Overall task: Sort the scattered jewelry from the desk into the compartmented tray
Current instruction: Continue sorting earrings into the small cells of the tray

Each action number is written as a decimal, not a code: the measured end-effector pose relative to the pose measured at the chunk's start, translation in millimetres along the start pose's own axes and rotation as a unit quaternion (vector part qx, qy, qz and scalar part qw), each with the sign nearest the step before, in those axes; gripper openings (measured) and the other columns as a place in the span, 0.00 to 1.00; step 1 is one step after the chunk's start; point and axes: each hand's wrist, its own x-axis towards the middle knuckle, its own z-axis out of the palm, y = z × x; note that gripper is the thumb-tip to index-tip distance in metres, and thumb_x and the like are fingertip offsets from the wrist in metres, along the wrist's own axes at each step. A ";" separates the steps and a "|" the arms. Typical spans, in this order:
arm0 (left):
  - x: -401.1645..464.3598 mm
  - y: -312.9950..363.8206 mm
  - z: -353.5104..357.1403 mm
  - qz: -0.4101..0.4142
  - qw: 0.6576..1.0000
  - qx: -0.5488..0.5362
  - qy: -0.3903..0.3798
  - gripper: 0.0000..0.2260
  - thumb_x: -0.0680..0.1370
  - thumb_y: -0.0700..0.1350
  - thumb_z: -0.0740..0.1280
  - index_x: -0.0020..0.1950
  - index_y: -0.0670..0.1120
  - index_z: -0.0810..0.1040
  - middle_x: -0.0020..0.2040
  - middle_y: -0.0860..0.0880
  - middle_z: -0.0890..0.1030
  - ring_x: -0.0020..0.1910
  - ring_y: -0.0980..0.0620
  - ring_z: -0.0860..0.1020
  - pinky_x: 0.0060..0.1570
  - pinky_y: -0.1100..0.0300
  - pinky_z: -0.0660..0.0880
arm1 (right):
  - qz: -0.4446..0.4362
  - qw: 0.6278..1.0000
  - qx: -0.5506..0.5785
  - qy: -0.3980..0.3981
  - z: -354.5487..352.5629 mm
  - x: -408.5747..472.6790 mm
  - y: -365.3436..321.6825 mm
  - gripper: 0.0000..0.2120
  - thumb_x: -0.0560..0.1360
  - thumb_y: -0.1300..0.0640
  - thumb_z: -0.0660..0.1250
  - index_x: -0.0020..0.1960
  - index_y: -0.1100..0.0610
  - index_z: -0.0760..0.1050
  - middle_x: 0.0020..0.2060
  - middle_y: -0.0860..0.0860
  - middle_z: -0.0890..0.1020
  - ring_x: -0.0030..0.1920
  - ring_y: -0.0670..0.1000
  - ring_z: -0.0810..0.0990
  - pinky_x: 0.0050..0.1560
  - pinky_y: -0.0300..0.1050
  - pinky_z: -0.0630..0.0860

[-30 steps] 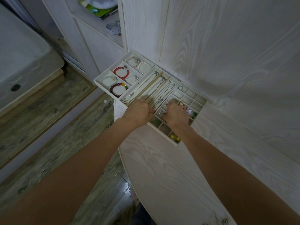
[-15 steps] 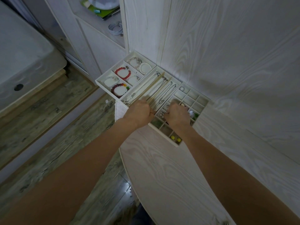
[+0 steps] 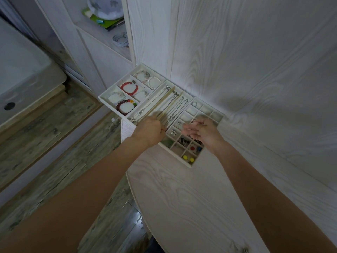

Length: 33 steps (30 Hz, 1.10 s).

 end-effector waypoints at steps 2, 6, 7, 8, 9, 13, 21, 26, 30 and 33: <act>2.4 6.0 -2.3 -0.007 1.000 -0.004 0.021 0.11 0.79 0.42 0.60 0.53 0.40 0.81 0.66 0.39 0.69 0.55 0.42 0.74 0.53 0.55 0.71 | -0.019 1.000 -0.011 -0.017 -5.8 2.6 0.9 0.08 0.81 0.66 0.54 0.50 0.63 0.71 0.48 0.57 0.81 0.42 0.48 0.82 0.42 0.39 0.76; 10.5 15.8 -0.8 -0.011 0.999 -0.012 0.031 0.14 0.79 0.44 0.60 0.62 0.44 0.78 0.64 0.41 0.70 0.59 0.45 0.72 0.57 0.52 0.73 | -0.049 0.999 -0.005 -0.012 -16.1 10.2 -0.1 0.06 0.78 0.68 0.60 0.49 0.65 0.76 0.42 0.57 0.81 0.41 0.49 0.83 0.44 0.36 0.80; 13.0 17.2 -0.7 -0.012 0.999 -0.010 0.028 0.14 0.79 0.44 0.60 0.63 0.44 0.77 0.64 0.41 0.70 0.59 0.45 0.72 0.57 0.52 0.73 | -0.048 0.999 0.001 -0.006 -17.4 11.0 -1.2 0.06 0.78 0.67 0.61 0.48 0.64 0.77 0.42 0.57 0.81 0.40 0.48 0.84 0.44 0.36 0.80; 16.2 18.4 -0.6 -0.011 1.000 -0.006 0.026 0.14 0.79 0.44 0.60 0.63 0.44 0.77 0.63 0.41 0.70 0.58 0.45 0.72 0.56 0.52 0.74 | -0.046 0.999 0.004 0.003 -19.1 12.6 -1.6 0.06 0.78 0.67 0.62 0.49 0.64 0.77 0.41 0.56 0.82 0.38 0.47 0.84 0.42 0.35 0.80; 19.2 19.2 -0.6 -0.008 1.000 -0.001 0.028 0.14 0.79 0.44 0.60 0.63 0.44 0.77 0.62 0.41 0.71 0.57 0.45 0.72 0.55 0.52 0.74 | -0.046 0.999 -0.002 0.012 -20.1 13.0 -2.9 0.06 0.78 0.65 0.62 0.52 0.64 0.77 0.39 0.55 0.83 0.36 0.46 0.84 0.39 0.34 0.79; 26.6 21.9 -2.4 0.000 1.000 0.010 0.020 0.16 0.80 0.44 0.59 0.67 0.46 0.72 0.61 0.41 0.71 0.58 0.46 0.71 0.53 0.55 0.73 | -0.062 0.994 -0.078 0.045 -23.3 17.5 -4.8 0.05 0.79 0.59 0.62 0.50 0.59 0.75 0.33 0.45 0.84 0.30 0.49 0.75 0.31 0.35 0.70; 29.0 14.2 4.3 0.046 0.998 0.031 -0.011 0.16 0.81 0.46 0.57 0.69 0.49 0.72 0.55 0.42 0.74 0.49 0.50 0.69 0.50 0.58 0.71 | -0.068 0.988 -0.091 0.100 -23.0 36.3 -3.1 0.06 0.74 0.62 0.69 0.50 0.61 0.80 0.43 0.53 0.83 0.40 0.47 0.80 0.52 0.44 0.78; 29.2 11.2 4.0 0.044 0.999 0.019 -0.020 0.17 0.81 0.45 0.58 0.70 0.50 0.71 0.55 0.41 0.74 0.49 0.47 0.71 0.50 0.56 0.71 | -0.050 0.993 -0.058 0.088 -19.5 44.8 -4.2 0.13 0.75 0.69 0.64 0.60 0.68 0.75 0.53 0.59 0.80 0.52 0.53 0.81 0.56 0.39 0.76; 29.5 11.1 4.7 0.048 0.998 0.025 -0.023 0.18 0.81 0.45 0.58 0.71 0.51 0.69 0.56 0.40 0.73 0.54 0.44 0.72 0.52 0.54 0.72 | -0.071 0.992 -0.074 0.072 -17.2 53.4 -3.4 0.07 0.76 0.71 0.62 0.51 0.67 0.77 0.46 0.59 0.80 0.43 0.52 0.81 0.47 0.38 0.80; 32.2 9.0 5.3 0.042 0.998 0.030 -0.033 0.18 0.80 0.46 0.58 0.71 0.51 0.69 0.57 0.40 0.73 0.56 0.43 0.72 0.52 0.53 0.72 | -0.111 0.978 -0.160 0.075 -10.8 63.8 1.3 0.08 0.76 0.69 0.63 0.42 0.59 0.76 0.40 0.56 0.80 0.43 0.54 0.79 0.53 0.51 0.79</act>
